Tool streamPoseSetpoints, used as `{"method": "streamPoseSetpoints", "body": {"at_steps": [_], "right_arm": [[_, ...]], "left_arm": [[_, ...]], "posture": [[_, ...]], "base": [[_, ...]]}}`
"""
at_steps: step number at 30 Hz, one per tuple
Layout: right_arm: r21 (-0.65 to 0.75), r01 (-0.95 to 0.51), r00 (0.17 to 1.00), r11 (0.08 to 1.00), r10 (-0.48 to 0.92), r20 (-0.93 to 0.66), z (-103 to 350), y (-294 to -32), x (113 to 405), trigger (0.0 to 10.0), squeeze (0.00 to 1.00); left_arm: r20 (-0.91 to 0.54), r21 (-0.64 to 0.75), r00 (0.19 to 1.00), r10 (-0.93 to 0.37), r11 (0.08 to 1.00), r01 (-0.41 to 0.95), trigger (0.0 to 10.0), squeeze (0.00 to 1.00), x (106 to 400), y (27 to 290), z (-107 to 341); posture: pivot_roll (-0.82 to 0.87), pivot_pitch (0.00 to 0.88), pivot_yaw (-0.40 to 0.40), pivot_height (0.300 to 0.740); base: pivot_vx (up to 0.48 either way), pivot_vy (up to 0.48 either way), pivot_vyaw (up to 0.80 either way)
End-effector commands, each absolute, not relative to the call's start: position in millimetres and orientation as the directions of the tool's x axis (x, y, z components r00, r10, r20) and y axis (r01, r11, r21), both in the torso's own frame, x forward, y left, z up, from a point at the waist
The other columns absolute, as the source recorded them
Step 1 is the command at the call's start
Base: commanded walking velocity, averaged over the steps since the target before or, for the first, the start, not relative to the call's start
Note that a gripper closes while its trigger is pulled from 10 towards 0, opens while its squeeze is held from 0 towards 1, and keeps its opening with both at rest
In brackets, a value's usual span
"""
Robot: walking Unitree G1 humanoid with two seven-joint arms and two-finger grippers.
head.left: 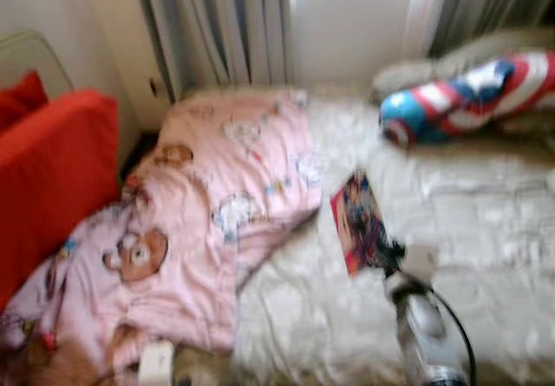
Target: Clean up the room
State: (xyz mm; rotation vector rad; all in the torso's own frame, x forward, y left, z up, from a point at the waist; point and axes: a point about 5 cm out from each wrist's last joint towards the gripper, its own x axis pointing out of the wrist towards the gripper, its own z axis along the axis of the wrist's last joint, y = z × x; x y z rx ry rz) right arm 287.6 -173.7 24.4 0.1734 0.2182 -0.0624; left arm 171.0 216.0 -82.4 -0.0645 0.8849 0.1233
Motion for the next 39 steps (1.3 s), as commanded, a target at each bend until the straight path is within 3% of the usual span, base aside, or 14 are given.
{"method": "streamPoseSetpoints", "body": {"at_steps": [1, 32, 39], "right_arm": [[0.176, 0.065, 0.986, 0.982, -0.036, -0.164, 35.9, -169.3, 295.5, 10.0, 0.0], [0.177, 0.047, 0.985, 0.983, -0.017, -0.17, 34.1, -166.6, 294.4, 10.0, 0.0], [0.177, 0.047, 0.984, 0.983, -0.016, -0.175, 32.9, -167.6, 293.0, 10.0, 0.0]], "left_arm": [[-0.791, 0.016, 0.605, 0.092, 0.992, -0.129, 10.0, 0.0, 165.3, 220.9, -84.4], [-0.791, 0.02, 0.605, 0.092, 0.992, -0.125, 10.0, 0.0, 164.0, 222.1, -84.5], [-0.791, 0.012, 0.604, 0.094, 0.99, -0.139, 10.0, 0.0, 162.4, 222.5, -85.1]], "posture": [[0.0, 0.0, -0.011, 0.74], [-0.01, 0.0, -0.016, 0.74], [-0.01, 0.009, -0.019, 0.74]], "base": [[0.0, -0.382, 0.0], [0.0, -0.381, 0.0], [0.0, -0.077, 0.0]]}}
